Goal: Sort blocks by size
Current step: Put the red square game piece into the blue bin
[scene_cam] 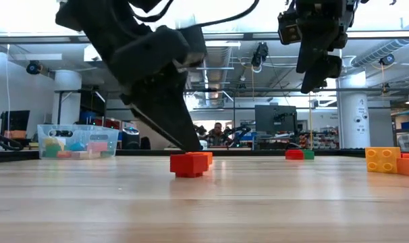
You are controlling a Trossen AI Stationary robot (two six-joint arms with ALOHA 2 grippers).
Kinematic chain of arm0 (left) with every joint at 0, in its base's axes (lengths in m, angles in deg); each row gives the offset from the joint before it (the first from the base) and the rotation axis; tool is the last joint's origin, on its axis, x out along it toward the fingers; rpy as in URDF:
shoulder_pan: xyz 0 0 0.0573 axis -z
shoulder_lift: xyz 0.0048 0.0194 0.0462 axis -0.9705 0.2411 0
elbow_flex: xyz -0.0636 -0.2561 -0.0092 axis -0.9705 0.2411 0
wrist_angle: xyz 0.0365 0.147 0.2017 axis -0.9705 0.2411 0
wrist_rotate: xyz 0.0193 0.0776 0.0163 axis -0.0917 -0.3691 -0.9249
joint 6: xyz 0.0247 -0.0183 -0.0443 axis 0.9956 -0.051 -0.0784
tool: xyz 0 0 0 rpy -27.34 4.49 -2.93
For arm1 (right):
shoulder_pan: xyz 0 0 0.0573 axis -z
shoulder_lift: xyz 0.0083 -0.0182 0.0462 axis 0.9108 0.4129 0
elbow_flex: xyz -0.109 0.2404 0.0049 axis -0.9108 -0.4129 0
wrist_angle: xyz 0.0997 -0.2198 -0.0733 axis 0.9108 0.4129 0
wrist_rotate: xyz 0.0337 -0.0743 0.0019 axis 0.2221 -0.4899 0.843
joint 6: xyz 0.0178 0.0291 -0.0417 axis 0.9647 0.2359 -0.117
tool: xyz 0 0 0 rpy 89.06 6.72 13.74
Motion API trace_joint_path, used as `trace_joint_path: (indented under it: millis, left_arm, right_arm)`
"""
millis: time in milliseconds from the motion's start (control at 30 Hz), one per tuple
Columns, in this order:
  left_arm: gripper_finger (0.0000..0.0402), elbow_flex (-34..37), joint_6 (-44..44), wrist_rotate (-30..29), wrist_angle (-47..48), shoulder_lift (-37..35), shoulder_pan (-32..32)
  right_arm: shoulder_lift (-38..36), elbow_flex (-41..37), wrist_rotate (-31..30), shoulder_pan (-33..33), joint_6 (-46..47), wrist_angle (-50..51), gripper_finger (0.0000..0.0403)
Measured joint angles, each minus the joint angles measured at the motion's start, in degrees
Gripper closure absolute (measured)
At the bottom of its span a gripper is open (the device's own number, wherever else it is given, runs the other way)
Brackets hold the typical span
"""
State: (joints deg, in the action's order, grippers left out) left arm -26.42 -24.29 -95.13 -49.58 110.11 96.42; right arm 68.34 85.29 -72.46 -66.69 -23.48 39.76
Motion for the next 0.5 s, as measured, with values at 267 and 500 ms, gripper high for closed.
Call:
trace_joint_path:
  millis: [267, 500]
  left_arm:
    - [0.0171, -0.18, 10.61, 0.04, -2.25, -0.04, -0.15]
    - [0.0171, 0.94, 13.61, 5.3, -2.13, -0.04, -0.62]
  right_arm:
    - [0.0, 0.0, -0.02, 0.0, -0.59, 0.02, 0.0122]
    - [0.0, 0.0, 1.15, 0.0, -0.68, 0.02, 0.0117]
